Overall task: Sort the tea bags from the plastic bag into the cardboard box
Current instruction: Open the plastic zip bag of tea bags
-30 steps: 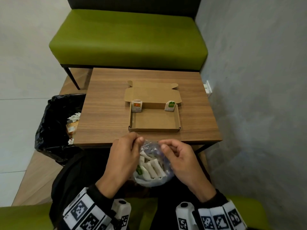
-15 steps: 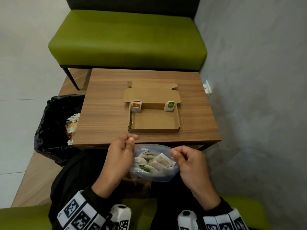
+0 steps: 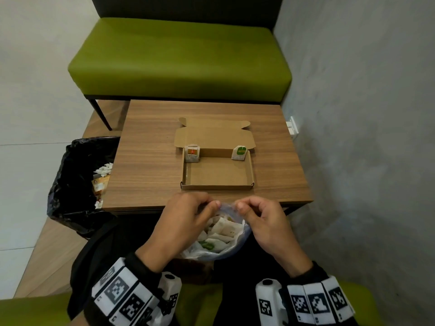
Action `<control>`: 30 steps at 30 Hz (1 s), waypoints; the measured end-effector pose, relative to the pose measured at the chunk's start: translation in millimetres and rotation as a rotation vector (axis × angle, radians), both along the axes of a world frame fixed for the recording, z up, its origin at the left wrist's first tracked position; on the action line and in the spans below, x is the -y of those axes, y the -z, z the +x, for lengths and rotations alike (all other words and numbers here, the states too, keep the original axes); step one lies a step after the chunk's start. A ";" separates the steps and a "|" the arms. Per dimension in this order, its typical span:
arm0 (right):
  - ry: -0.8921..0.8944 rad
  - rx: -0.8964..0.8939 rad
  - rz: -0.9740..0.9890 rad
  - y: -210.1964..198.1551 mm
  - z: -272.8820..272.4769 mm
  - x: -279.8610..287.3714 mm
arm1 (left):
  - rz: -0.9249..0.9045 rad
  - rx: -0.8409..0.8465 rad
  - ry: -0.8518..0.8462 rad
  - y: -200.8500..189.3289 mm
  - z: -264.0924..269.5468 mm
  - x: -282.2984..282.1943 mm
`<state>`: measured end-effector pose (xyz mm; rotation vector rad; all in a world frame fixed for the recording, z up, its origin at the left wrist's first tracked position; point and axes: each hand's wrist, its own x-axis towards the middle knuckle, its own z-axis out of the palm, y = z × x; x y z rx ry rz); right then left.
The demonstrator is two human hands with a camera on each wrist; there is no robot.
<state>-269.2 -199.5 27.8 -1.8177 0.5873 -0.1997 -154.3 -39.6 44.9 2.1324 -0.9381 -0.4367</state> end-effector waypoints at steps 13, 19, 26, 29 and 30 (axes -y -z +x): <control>0.143 -0.105 -0.237 0.6 12.6 44.2 | -0.097 -0.142 -0.162 1.8 9.0 56.4; 0.264 -0.217 -0.233 9.8 17.9 88.6 | -0.030 -0.093 -0.011 8.6 11.6 89.1; 0.359 -0.188 -0.240 17.1 6.6 120.0 | 0.086 -0.011 0.227 8.6 19.8 100.8; 0.389 -0.166 -0.260 23.1 9.6 125.1 | 0.142 0.081 0.295 8.2 35.5 112.4; 0.398 -0.165 -0.267 23.9 11.1 126.2 | 0.158 0.105 0.301 8.7 41.7 117.2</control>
